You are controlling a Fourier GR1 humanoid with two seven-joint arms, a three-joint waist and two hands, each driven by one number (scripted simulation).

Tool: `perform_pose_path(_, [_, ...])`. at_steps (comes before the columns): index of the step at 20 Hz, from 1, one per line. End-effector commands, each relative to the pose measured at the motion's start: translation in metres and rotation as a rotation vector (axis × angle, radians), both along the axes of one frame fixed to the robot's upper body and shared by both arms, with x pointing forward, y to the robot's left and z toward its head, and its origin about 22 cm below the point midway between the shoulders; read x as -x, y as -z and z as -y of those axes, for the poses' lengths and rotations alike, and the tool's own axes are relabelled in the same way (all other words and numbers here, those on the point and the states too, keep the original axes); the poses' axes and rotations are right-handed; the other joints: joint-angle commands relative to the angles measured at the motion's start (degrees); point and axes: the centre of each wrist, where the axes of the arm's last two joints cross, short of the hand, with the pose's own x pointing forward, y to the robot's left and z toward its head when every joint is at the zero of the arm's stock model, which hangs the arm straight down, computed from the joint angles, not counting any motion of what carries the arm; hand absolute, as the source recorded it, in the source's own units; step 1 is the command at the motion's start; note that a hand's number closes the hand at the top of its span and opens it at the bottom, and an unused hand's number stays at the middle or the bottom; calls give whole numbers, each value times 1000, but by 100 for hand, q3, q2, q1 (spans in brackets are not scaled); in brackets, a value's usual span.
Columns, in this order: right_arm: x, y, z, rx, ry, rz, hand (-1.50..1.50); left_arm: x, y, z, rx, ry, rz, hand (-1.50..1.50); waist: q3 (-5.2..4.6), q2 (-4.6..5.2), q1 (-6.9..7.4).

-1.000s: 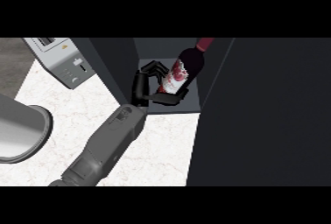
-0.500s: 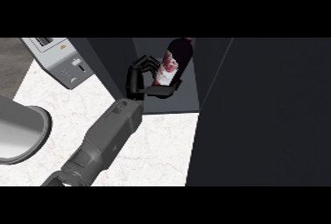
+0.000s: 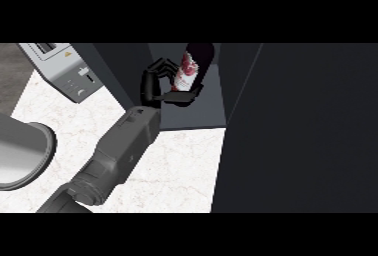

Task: Pick up the wine, place it into the cabinet and close the cabinet

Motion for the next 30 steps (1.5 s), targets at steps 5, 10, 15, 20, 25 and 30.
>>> perform_pose_path(5, [13, -2, -8, -14, -59, 37, -150, -8, -7, -6, -162, -120, -15, 150, -6, 47, -105])
perform_pose_path(10, [10, -3, -2, -2, -72, 40, -150, -13, -11, -16, -155, -121, -40, 150, -2, 100, -212])
perform_pose_path(15, [9, -4, -6, -9, -64, 35, -150, -15, -13, -18, -205, -166, -71, 150, -5, 83, -190])
perform_pose_path(20, [12, -6, -8, -14, -103, 41, -150, -12, -6, -22, -135, -163, -104, 150, -14, 115, -272])
perform_pose_path(25, [11, 2, -10, -13, -89, 32, -150, -8, -2, -20, 73, -94, -141, 150, -14, 131, -275])
perform_pose_path(30, [3, -4, -14, -4, -102, 41, -150, 13, 32, -20, 148, -72, -199, 150, -19, 134, -320])
